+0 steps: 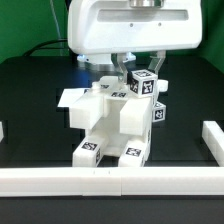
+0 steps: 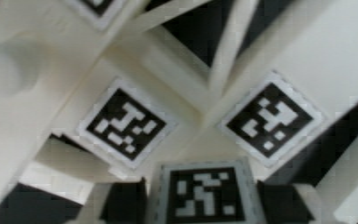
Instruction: Assemble chair
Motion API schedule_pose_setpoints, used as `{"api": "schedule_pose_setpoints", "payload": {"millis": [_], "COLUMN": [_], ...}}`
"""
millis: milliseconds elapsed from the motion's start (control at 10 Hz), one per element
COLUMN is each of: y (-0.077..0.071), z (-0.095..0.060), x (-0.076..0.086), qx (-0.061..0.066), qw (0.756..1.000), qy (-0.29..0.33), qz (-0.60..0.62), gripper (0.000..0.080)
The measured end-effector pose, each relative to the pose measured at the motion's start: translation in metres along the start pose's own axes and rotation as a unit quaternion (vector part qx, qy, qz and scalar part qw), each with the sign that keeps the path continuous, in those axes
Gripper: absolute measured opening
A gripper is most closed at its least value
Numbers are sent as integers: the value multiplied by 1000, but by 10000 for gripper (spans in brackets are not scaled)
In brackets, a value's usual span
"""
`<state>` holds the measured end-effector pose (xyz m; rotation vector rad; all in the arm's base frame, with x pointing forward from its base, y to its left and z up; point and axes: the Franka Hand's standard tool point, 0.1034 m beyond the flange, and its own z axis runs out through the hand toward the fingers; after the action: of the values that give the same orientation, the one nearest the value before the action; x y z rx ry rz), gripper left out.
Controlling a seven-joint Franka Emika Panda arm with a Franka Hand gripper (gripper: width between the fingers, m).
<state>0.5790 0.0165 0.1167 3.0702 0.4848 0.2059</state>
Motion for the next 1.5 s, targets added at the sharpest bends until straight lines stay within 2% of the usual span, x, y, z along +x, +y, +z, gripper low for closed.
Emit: {"api": "schedule_pose_setpoints", "payload": {"millis": [200, 600, 900, 1300, 1500], "y": [-1, -3, -5, -9, -11], "z": [0, 1, 1, 1, 1], "x": [0, 0, 1, 4, 5], "qx": [0, 1, 4, 14, 17], "qw": [998, 972, 935, 842, 833], "qy": [0, 1, 3, 5, 5], "qz": [71, 234, 354, 539, 554], "gripper": [290, 291, 291, 291, 291]}}
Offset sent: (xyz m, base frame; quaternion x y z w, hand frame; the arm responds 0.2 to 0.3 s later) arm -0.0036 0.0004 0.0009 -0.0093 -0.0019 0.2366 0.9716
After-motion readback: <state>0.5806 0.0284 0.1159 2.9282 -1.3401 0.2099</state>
